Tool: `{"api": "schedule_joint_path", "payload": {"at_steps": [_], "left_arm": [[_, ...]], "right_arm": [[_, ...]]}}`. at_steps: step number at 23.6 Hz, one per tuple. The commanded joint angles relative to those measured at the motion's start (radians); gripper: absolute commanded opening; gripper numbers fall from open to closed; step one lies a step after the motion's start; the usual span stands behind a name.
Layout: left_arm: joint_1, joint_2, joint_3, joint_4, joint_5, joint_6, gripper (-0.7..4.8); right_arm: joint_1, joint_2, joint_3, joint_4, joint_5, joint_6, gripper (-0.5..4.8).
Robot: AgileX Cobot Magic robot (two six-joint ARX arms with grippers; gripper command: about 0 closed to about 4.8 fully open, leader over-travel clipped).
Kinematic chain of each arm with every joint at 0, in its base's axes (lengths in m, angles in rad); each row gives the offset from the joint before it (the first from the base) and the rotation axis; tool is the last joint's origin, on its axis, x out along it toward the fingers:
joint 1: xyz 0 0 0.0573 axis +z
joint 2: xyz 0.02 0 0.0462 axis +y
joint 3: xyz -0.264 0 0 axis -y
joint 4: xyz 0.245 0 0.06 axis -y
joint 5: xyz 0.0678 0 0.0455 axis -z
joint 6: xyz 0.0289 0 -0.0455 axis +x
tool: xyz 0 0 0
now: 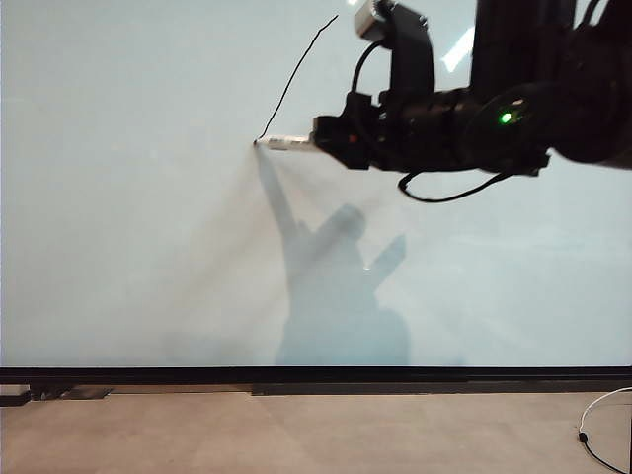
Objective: Pick up the pen on the shelf to the right of the whiteboard and draw a triangle.
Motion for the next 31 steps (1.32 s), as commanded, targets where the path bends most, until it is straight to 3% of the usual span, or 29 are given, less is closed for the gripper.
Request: {"api": "schedule_joint_path", "payload": {"at_steps": [1, 31], "left_arm": [[0.0, 0.0, 0.003, 0.006, 0.0, 0.001, -0.05], [0.0, 0.0, 0.003, 0.006, 0.0, 0.001, -0.05]], "right_arm": [[0.009, 0.04, 0.033, 0.018, 0.015, 0.017, -0.02], [0.02, 0.122, 0.077, 0.04, 0.031, 0.029, -0.02]]}}
